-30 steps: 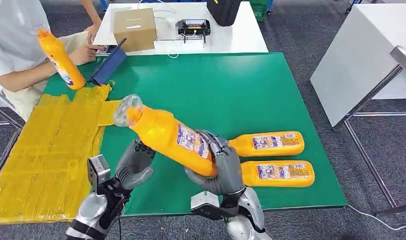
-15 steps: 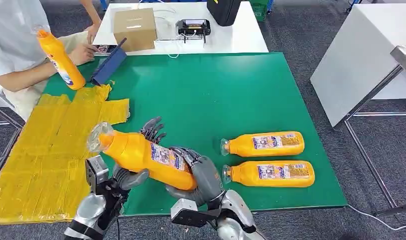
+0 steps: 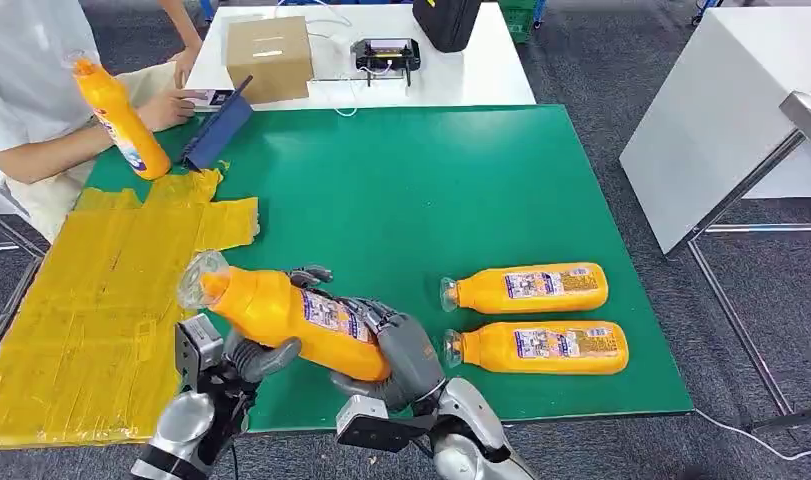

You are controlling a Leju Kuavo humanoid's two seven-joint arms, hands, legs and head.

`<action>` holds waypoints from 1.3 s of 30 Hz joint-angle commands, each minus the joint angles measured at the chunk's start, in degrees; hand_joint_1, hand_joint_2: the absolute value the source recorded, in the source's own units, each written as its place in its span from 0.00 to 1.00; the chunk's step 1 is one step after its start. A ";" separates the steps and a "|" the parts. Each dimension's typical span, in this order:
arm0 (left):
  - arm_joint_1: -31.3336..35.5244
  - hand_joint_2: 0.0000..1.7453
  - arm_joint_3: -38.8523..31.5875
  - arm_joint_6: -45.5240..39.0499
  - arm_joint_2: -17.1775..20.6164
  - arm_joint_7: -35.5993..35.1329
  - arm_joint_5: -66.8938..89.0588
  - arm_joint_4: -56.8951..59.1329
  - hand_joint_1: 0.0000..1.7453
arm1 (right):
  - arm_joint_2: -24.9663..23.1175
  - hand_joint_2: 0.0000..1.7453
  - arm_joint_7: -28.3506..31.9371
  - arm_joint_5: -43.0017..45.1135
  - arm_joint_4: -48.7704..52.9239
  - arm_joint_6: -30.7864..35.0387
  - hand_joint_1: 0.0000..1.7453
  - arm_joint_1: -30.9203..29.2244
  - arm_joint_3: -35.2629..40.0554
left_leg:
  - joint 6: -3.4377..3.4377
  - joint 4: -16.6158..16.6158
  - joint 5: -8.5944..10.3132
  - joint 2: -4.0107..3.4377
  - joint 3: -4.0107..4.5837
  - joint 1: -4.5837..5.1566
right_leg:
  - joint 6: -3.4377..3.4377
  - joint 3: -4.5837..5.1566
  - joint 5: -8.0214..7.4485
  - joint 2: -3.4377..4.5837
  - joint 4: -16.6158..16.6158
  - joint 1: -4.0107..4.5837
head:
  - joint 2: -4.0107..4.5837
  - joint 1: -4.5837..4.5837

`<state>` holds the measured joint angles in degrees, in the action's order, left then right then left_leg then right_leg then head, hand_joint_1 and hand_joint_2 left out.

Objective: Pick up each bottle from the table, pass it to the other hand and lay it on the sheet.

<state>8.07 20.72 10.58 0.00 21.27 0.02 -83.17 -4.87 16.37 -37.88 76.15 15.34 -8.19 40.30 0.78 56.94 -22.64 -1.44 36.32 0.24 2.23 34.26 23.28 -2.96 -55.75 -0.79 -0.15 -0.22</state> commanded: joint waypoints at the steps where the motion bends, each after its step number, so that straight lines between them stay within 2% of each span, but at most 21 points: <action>1: 2.67 1.00 -0.88 -1.05 -1.65 -0.33 0.61 3.77 1.00 | 1.49 1.00 -0.11 -0.71 -2.33 0.52 1.00 -0.76 2.13 | -0.04 -0.03 -0.05 0.14 -0.19 -0.06 | -0.06 -0.23 0.07 0.08 0.07 0.02 | 0.00 0.00; 3: 2.80 1.00 -0.94 -1.97 -1.57 -0.22 1.33 3.37 1.00 | 1.67 1.00 -0.21 -0.78 -1.94 0.98 1.00 -0.76 1.45 | -0.05 -0.01 -0.06 0.15 -0.18 -0.06 | -0.06 -0.23 0.07 0.08 0.06 0.03 | 0.00 0.00; 4: 2.88 1.00 -1.04 -2.95 -1.49 -0.19 2.14 3.15 1.00 | 1.47 1.00 0.27 0.05 -1.21 1.83 0.32 -0.29 0.53 | -0.07 0.01 -0.13 0.21 -0.32 -0.11 | -0.09 -0.39 0.14 0.14 0.07 0.05 | 0.00 0.00; 5: 3.11 1.00 -0.96 -5.75 -1.16 0.17 4.95 2.74 1.00 | 1.20 1.00 2.35 4.44 0.66 1.47 0.00 0.86 -1.28 | -0.05 -0.02 -0.07 0.16 -0.20 -0.08 | -0.06 -0.26 0.08 0.09 0.07 0.04 | 0.00 0.00; 6: 3.80 1.00 -0.05 -11.08 -0.20 0.12 11.77 2.72 1.00 | 1.11 0.00 4.11 10.04 3.19 -0.65 0.00 2.00 -3.06 | -0.07 0.02 -0.13 0.25 -0.30 -0.10 | -0.09 -0.39 0.15 0.10 0.04 0.05 | 0.00 0.00; 7: 5.33 1.00 1.27 -17.85 0.98 -1.13 21.10 3.81 1.00 | 1.32 0.00 5.29 14.95 6.65 -2.60 0.00 3.41 -5.26 | -0.06 0.01 -0.07 0.25 -0.17 -0.08 | -0.07 -0.25 0.11 0.01 0.02 0.04 | 0.00 -0.02; 9: 9.41 1.00 1.60 -26.44 2.39 -7.32 35.85 8.48 1.00 | 1.04 0.00 7.34 19.73 14.23 -1.32 0.00 6.49 -10.41 | -0.08 0.09 -0.13 0.39 -0.24 -0.11 | -0.09 -0.36 0.21 -0.03 -0.03 0.05 | 0.00 -0.02; 12: 15.33 1.00 1.46 -30.16 3.61 -13.53 48.81 16.13 1.00 | 1.67 0.00 8.53 21.72 21.50 -0.67 0.00 8.73 -14.70 | -0.06 0.08 -0.02 0.54 -0.11 -0.07 | -0.07 -0.22 0.15 -0.25 -0.06 0.02 | 0.00 -0.09; 13: 18.63 1.00 2.57 -32.31 4.62 -19.82 60.84 20.70 1.00 | 1.94 1.00 8.94 21.97 23.29 -1.16 0.00 9.05 -15.84 | -0.05 0.04 0.03 0.31 0.00 -0.04 | -0.05 -0.04 0.04 -0.11 -0.03 0.01 | 0.00 0.02; 14: 21.03 1.00 3.53 -32.65 5.18 -23.68 69.00 23.81 1.00 | 2.29 1.00 8.82 22.66 24.03 -2.77 0.00 9.05 -16.30 | -0.08 0.03 -0.01 0.42 -0.15 -0.04 | -0.09 -0.22 0.11 -0.12 -0.05 0.00 | 0.00 0.02; 15: 21.65 1.00 3.29 -32.41 4.77 -23.81 69.31 24.56 1.00 | 2.35 0.00 8.74 22.82 24.16 -3.07 0.00 8.98 -16.61 | -0.06 0.02 0.03 0.46 -0.09 -0.05 | -0.07 -0.18 0.07 -0.21 -0.02 0.02 | 0.00 0.00; 16: 23.66 1.00 4.69 -32.16 5.35 -28.85 77.66 27.71 1.00 | 2.53 0.00 7.87 23.88 23.77 -4.95 0.00 8.70 -16.99 | -0.03 -0.01 0.08 0.37 -0.02 -0.01 | -0.04 -0.07 0.02 -0.21 0.00 -0.01 | 0.00 0.00; 17: 24.18 1.00 4.44 -32.00 5.01 -28.90 78.01 28.68 1.00 | 2.46 0.00 7.83 24.11 23.33 -5.16 0.00 8.45 -17.34 | -0.07 0.04 0.03 0.54 -0.15 -0.07 | -0.07 -0.25 0.10 -0.23 -0.02 0.03 | 0.00 0.00; 20: 26.60 1.00 5.01 -30.03 5.12 -33.03 85.99 33.84 1.00 | 1.81 0.00 8.81 24.37 22.42 -5.44 0.00 7.88 -18.24 | -0.01 -0.01 0.03 0.18 -0.22 -0.06 | -0.06 -0.26 0.00 0.08 0.05 0.02 | 0.00 0.00; 24: 31.64 1.00 5.25 -28.46 4.85 -32.18 88.28 43.02 1.00 | 1.73 0.00 8.95 25.13 23.24 -5.79 0.00 7.22 -19.24 | -0.01 0.03 0.07 0.18 -0.12 -0.05 | -0.05 -0.17 0.00 -0.02 -0.01 0.02 | 0.00 0.00; 25: 33.09 1.00 5.89 -27.02 4.87 -32.65 89.61 46.01 1.00 | 1.67 1.00 8.96 25.16 23.22 -5.79 0.00 6.90 -19.21 | -0.05 0.05 -0.02 0.23 -0.29 -0.10 | -0.09 -0.36 0.07 0.06 0.00 0.05 | 0.00 -0.02; 28: 35.45 1.00 7.00 -26.28 5.18 -32.43 89.98 50.28 1.00 | 1.75 1.00 9.14 25.65 23.55 -5.72 0.00 6.48 -19.50 | -0.03 0.06 0.03 0.13 -0.14 -0.07 | -0.07 -0.18 0.00 0.07 -0.02 0.04 | 0.00 0.00; 29: 37.83 1.00 10.73 -24.52 6.17 -34.92 89.98 53.71 1.00 | 1.86 1.00 9.48 26.10 23.66 -5.57 0.00 6.09 -19.55 | -0.03 0.07 0.00 0.17 -0.19 -0.08 | -0.08 -0.25 0.04 0.08 -0.03 0.04 | 0.00 -0.02; 32: 41.78 1.00 10.50 -20.81 7.63 -34.34 89.66 61.98 1.00 | 2.25 1.00 9.58 26.28 23.83 -5.16 0.00 5.05 -19.55 | -0.03 0.11 0.02 0.07 -0.11 -0.08 | -0.07 -0.15 0.00 0.15 -0.07 0.05 | 0.00 -0.02; 34: 42.34 1.00 8.38 -16.66 8.25 -32.23 87.89 64.72 1.00 | 2.42 1.00 9.02 25.98 22.65 -4.35 0.00 4.60 -19.84 | -0.08 0.15 -0.09 0.01 -0.31 -0.14 | -0.13 -0.33 0.07 0.38 -0.09 0.08 | 0.00 -0.02; 39: 41.10 1.00 8.48 -16.83 8.17 -33.09 88.50 65.06 1.00 | 2.36 1.00 8.76 26.08 21.43 -3.99 0.00 4.65 -20.43 | -0.06 0.03 -0.06 -0.07 -0.35 -0.10 | -0.10 -0.34 0.04 0.37 0.00 0.06 | 0.00 0.00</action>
<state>43.89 26.18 -7.15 6.93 -11.83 88.54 -30.78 -3.59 25.57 -11.91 100.26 10.88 -1.19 21.64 0.80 56.95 -22.54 -1.52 36.32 0.23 2.23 34.28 23.20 -2.93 -55.79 -0.78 -0.15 -0.22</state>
